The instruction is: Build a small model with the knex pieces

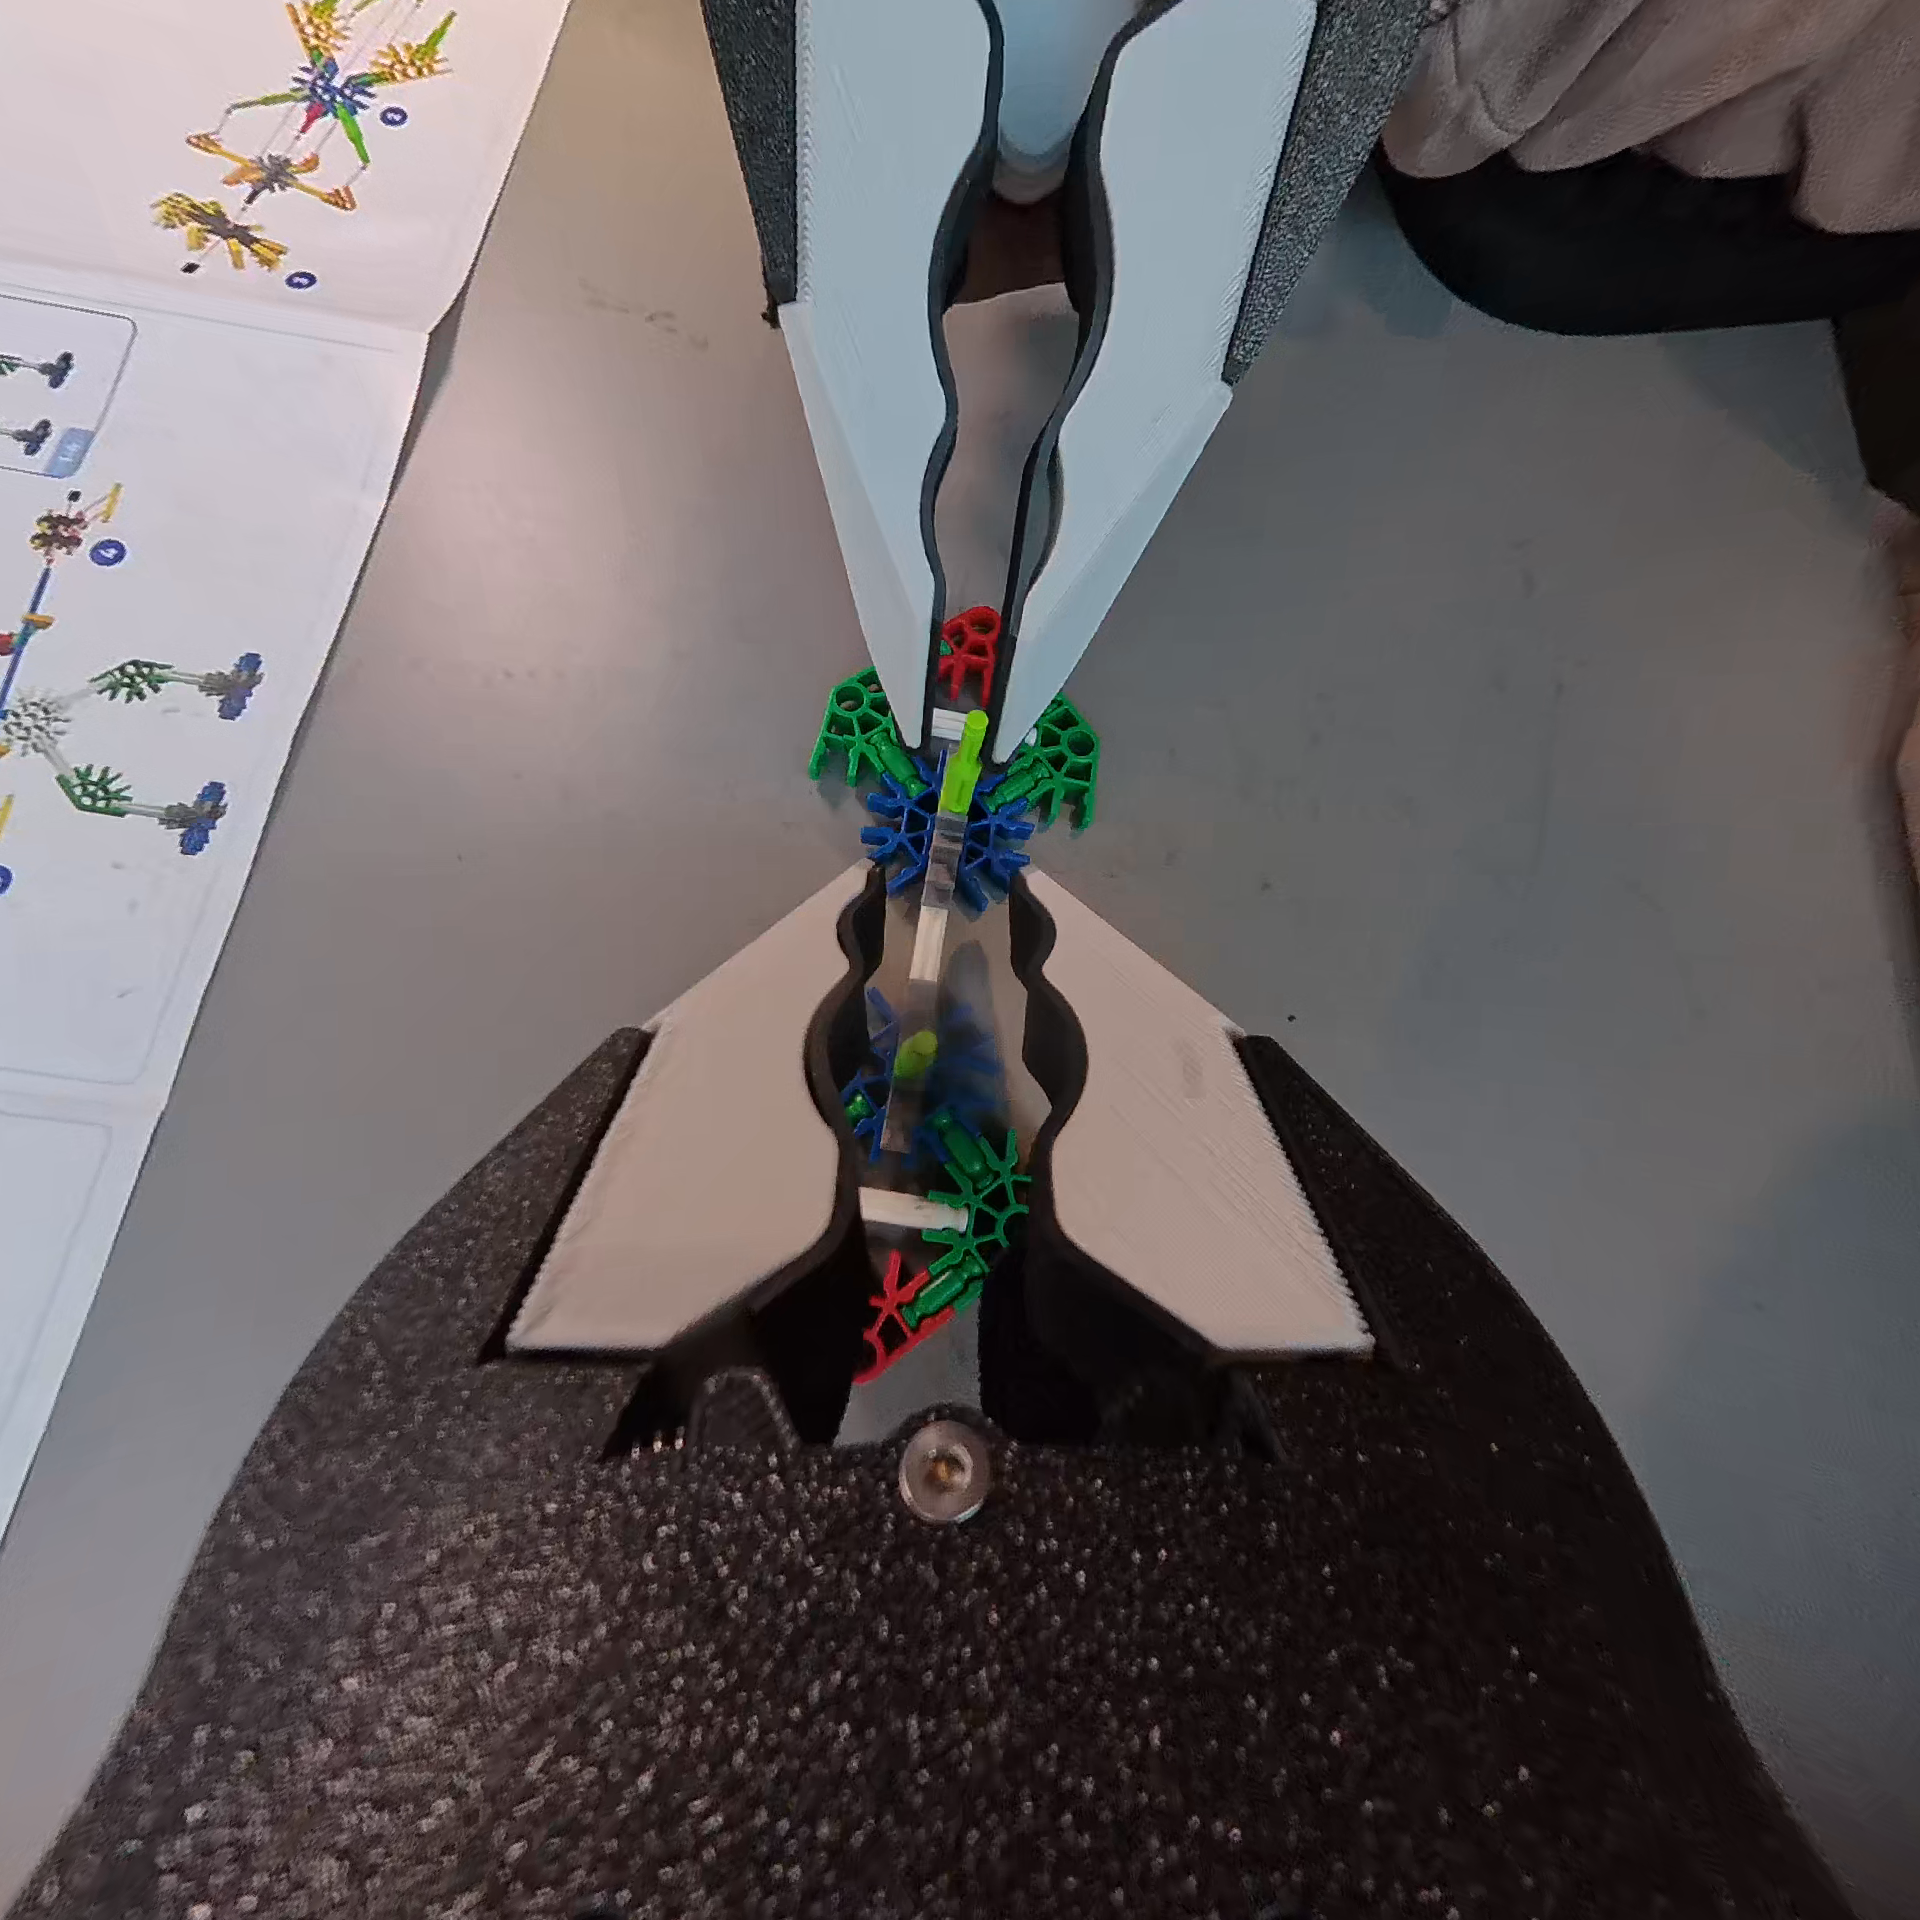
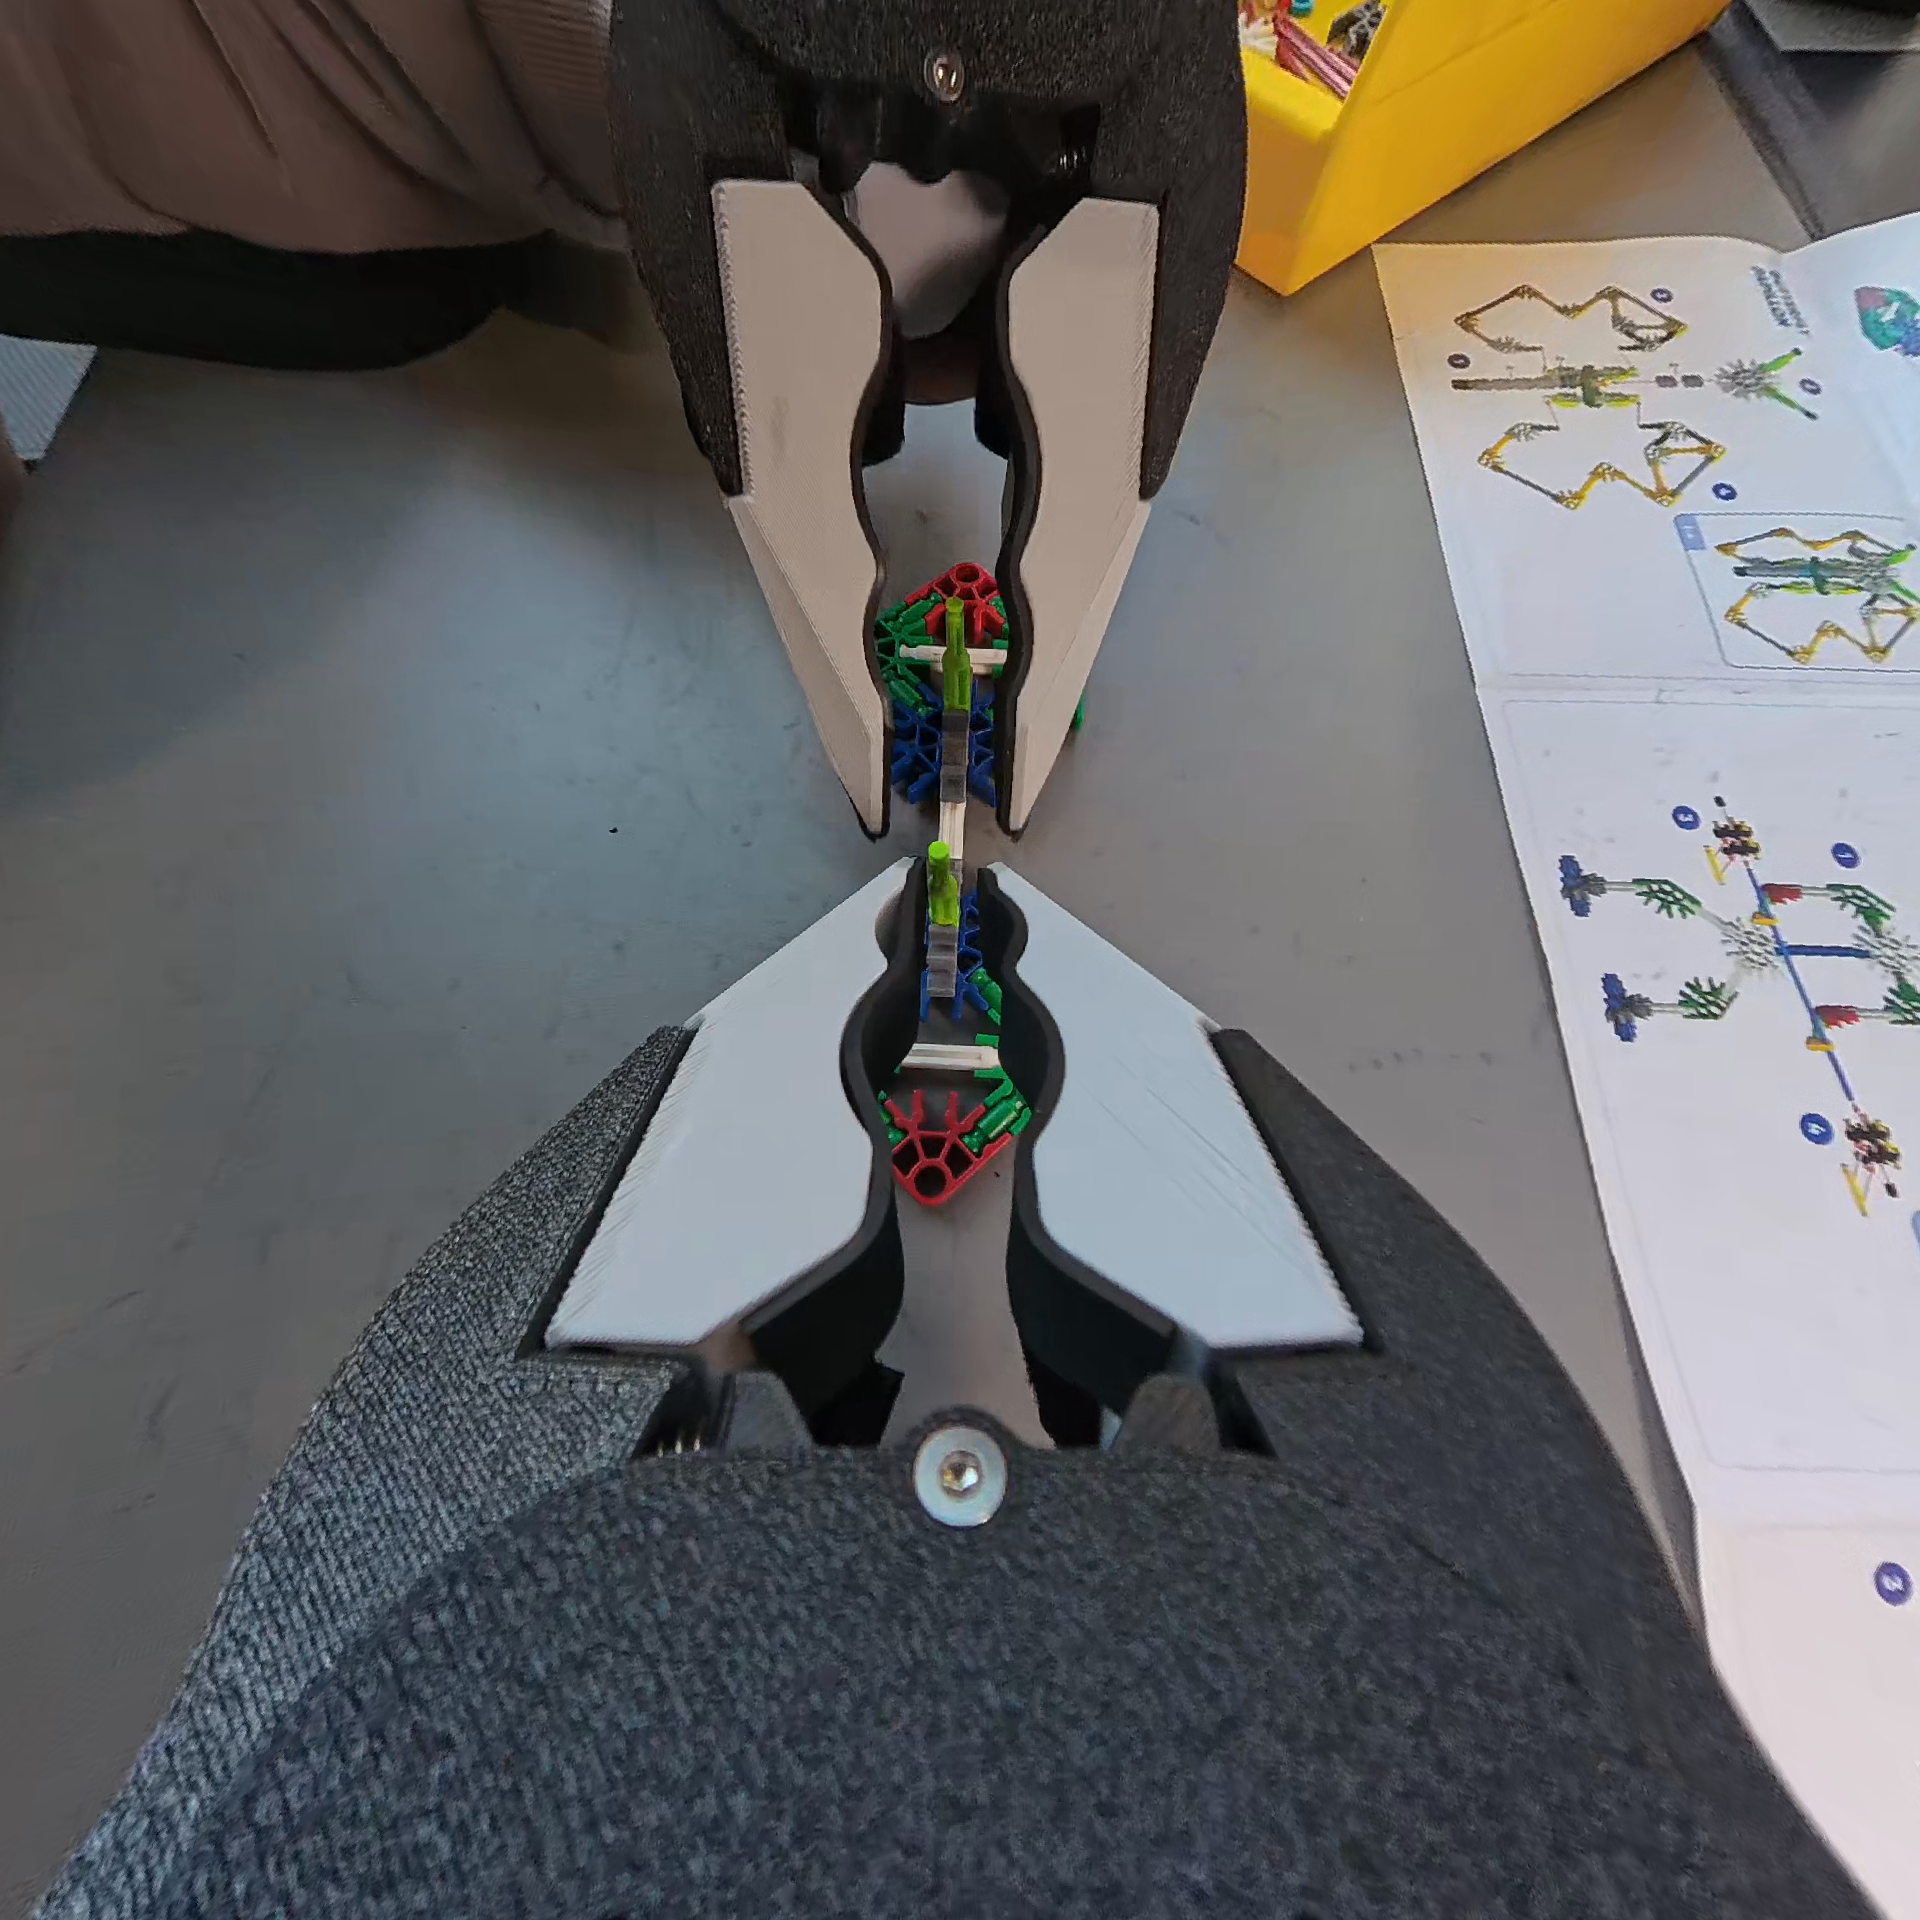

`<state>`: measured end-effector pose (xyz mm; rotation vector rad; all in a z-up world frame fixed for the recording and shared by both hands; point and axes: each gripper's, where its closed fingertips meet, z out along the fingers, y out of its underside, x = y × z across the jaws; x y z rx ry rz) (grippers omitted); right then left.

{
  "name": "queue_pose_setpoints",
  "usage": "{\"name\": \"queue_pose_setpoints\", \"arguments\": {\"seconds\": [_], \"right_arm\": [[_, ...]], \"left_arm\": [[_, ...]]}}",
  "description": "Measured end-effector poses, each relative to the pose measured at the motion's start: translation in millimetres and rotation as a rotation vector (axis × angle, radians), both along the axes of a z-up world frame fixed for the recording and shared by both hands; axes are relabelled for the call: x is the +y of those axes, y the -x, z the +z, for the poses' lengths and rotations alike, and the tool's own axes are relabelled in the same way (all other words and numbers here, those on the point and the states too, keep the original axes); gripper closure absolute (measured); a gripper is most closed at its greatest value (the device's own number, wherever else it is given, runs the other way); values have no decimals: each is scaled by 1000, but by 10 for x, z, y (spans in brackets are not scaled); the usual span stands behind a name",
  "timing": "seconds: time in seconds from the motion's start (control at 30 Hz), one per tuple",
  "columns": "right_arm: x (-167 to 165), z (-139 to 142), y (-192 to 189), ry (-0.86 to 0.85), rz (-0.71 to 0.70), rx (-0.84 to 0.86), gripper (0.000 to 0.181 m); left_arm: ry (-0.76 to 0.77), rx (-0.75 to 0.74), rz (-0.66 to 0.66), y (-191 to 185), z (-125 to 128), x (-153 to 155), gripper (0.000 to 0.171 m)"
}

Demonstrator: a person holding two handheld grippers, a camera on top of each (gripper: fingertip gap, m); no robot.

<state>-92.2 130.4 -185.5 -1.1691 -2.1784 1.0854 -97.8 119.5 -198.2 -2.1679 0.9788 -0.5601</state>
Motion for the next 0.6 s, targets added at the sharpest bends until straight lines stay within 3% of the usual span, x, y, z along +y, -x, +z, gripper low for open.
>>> {"name": "queue_pose_setpoints", "arguments": {"seconds": [0.17,0.37,0.6], "right_arm": [[-42,-63,4,-24,11,-18,177],[-66,-64,-5,31,6,-45,177],[-59,-67,20,314,-92,-158,177]], "left_arm": [[19,36,-16,-76,-138,-5,151],[14,24,3,-109,-170,36,164],[-55,89,-36,-89,-177,30,166]]}}
